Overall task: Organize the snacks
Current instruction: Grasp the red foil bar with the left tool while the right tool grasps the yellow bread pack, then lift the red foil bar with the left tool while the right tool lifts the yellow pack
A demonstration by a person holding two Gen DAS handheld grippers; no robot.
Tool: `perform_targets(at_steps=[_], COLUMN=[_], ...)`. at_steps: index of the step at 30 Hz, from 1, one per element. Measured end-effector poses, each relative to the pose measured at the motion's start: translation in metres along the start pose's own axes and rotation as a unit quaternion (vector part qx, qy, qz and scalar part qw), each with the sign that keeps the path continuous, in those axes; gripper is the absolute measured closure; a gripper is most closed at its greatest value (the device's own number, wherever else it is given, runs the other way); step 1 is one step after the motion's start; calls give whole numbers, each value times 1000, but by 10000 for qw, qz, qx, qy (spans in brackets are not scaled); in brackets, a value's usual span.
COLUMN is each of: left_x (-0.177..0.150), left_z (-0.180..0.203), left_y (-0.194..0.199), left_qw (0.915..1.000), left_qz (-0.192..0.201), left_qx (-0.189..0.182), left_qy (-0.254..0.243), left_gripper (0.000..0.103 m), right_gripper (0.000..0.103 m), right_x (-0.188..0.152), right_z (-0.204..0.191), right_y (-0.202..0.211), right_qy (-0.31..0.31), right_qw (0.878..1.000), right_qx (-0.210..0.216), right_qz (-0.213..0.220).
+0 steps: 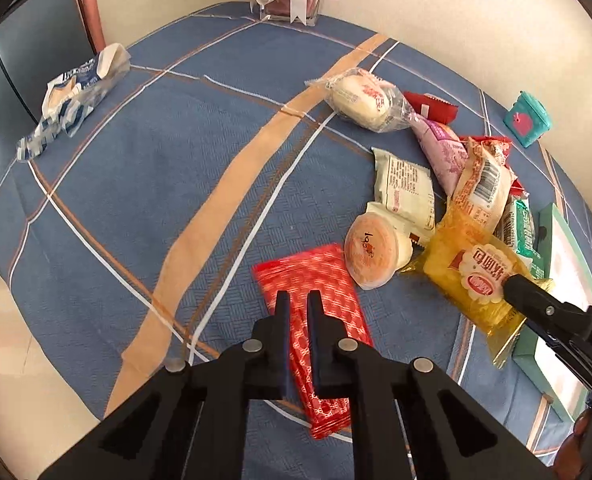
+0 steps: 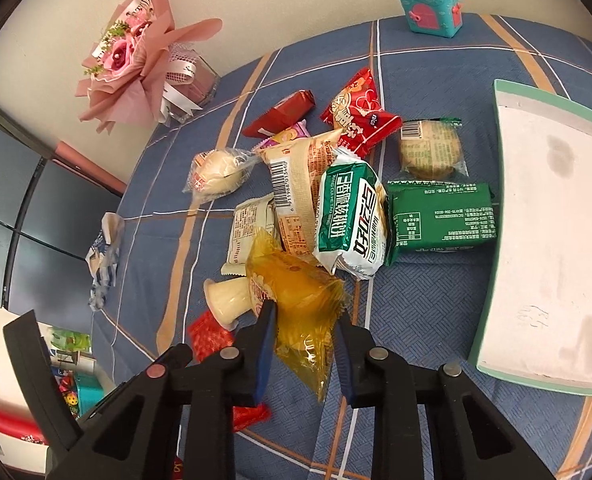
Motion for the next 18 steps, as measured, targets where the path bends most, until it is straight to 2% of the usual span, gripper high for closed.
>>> perform_targets(at_steps=[6, 7, 11, 18], left_x=[-12, -13, -17, -21], left_z=[6, 8, 8, 9], left_y=[-12, -13, -14, -22], left_qw=[9991, 9990, 9987, 9980], left_qz=[-303, -345, -424, -623], left_qx=[-269, -281, -243, -90], left_qy=[103, 95, 119, 85], left_gripper=[94, 90, 65, 53], right_gripper=[75, 75, 75, 79], right_x=[-5, -7, -15, -24], right_z=[4, 6, 10, 11], right_y=[-1, -2, -2, 2], right_qy=[-4, -41, -105, -20], right_qw=[9999, 9999, 9997, 9995], right_qx=[-79, -83, -77, -170], right_qz=[-77, -108, -193, -248])
Point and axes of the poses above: each gripper's, at about its wrist camera, not at the fingertips, and y roughly against the way its jaws point, z to its right, x to its top, the point moved 10 cm from there along -y, roughly the way its jaws point, and after that the axes turned 5 degrees about y, right-handed, at the moved point
